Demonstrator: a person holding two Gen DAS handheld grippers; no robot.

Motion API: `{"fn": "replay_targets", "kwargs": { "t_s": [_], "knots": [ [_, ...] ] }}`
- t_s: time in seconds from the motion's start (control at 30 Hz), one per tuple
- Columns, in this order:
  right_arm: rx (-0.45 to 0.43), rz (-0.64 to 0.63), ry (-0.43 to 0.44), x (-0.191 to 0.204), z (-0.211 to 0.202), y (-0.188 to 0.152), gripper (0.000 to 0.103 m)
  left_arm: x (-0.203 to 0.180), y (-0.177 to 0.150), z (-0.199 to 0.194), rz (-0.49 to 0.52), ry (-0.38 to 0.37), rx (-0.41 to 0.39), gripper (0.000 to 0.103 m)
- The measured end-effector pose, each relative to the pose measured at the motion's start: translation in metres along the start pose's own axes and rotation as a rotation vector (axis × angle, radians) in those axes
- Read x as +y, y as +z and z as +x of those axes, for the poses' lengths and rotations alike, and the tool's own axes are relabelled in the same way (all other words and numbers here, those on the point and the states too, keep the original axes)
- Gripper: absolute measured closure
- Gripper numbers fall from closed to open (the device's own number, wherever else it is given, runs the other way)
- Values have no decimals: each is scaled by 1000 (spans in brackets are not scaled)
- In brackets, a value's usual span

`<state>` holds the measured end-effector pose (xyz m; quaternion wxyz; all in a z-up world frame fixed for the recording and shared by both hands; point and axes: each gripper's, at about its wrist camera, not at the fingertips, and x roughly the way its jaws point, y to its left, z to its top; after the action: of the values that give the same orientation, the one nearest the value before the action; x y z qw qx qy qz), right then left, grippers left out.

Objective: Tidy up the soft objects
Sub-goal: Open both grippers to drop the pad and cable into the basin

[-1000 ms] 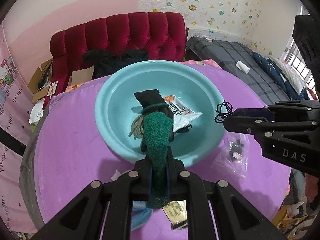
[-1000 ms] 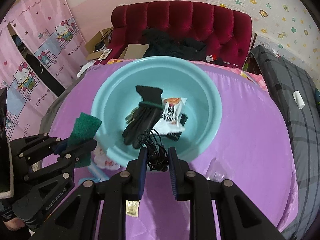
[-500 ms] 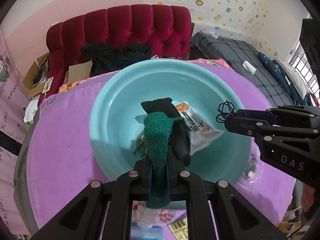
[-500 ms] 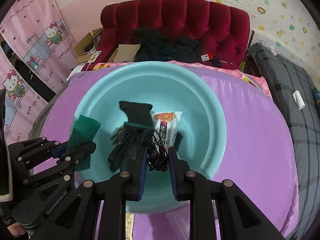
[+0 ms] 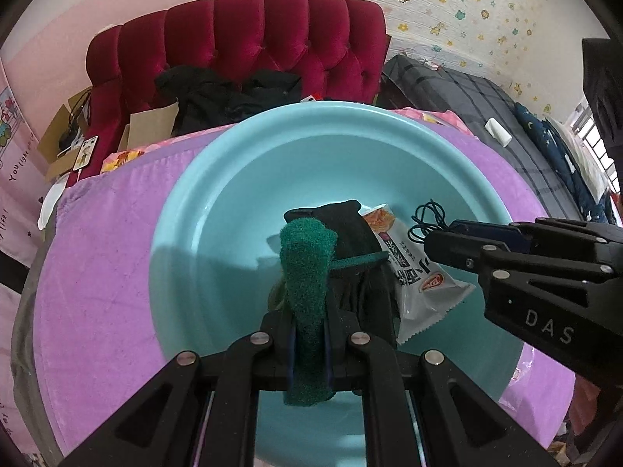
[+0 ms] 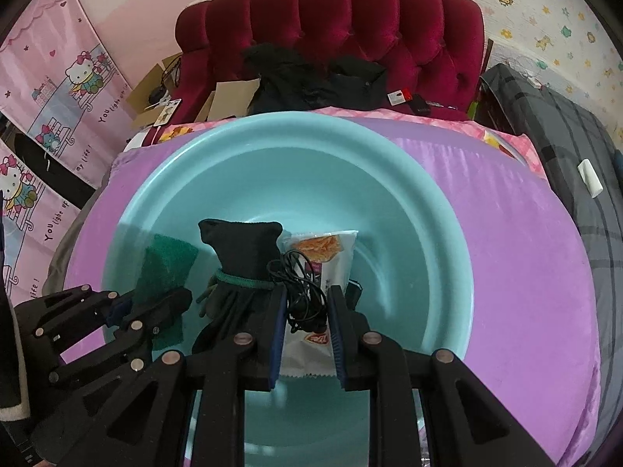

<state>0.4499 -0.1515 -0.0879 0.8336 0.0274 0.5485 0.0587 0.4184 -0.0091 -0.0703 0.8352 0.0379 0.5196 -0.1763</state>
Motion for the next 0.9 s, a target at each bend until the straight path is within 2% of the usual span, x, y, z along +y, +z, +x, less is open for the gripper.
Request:
{"fn": "replay_targets", "kwargs": {
  "t_s": [0.13, 0.2, 0.23, 0.27, 0.3, 0.33, 0.37, 0.43, 0.47, 0.57, 0.9],
  "knots": [
    [-9, 0, -2, 1, 0, 3, 78, -1, 0, 1, 6, 7, -1, 92],
    [-15, -1, -7, 1, -1, 4, 74, -1, 0, 1, 2, 10, 2, 88],
    [-19, -1, -1, 1, -3, 3, 71, -1, -1, -1, 2, 22, -1, 78],
    [-24, -2, -4, 1, -5, 3, 62, -2, 0, -1, 1, 25, -4, 55],
    [-32, -3, -14, 1, -7, 2, 55, -2, 0, -3, -1, 27, -10, 41],
    [-38, -5, -21, 1, -9, 3, 53, -3, 1, -4, -4, 27, -14, 18],
    [-42, -8, -28, 1, -11, 3, 49, -3, 1, -5, -6, 25, -16, 10],
    [-43, -5, -27, 1, -15, 3, 37, -4, 1, -10, -12, 46, -43, 6],
    [-48, -7, -20, 2, -17, 2, 27, -4, 1, -12, -12, 59, -49, 0],
    [-66, -36, -38, 6, -25, -1, 0, -3, 0, -15, -17, 78, -58, 0],
    [-46, -33, -44, 2, -45, -20, 0, -4, -23, -36, -39, 90, -55, 0]
  ]
}}
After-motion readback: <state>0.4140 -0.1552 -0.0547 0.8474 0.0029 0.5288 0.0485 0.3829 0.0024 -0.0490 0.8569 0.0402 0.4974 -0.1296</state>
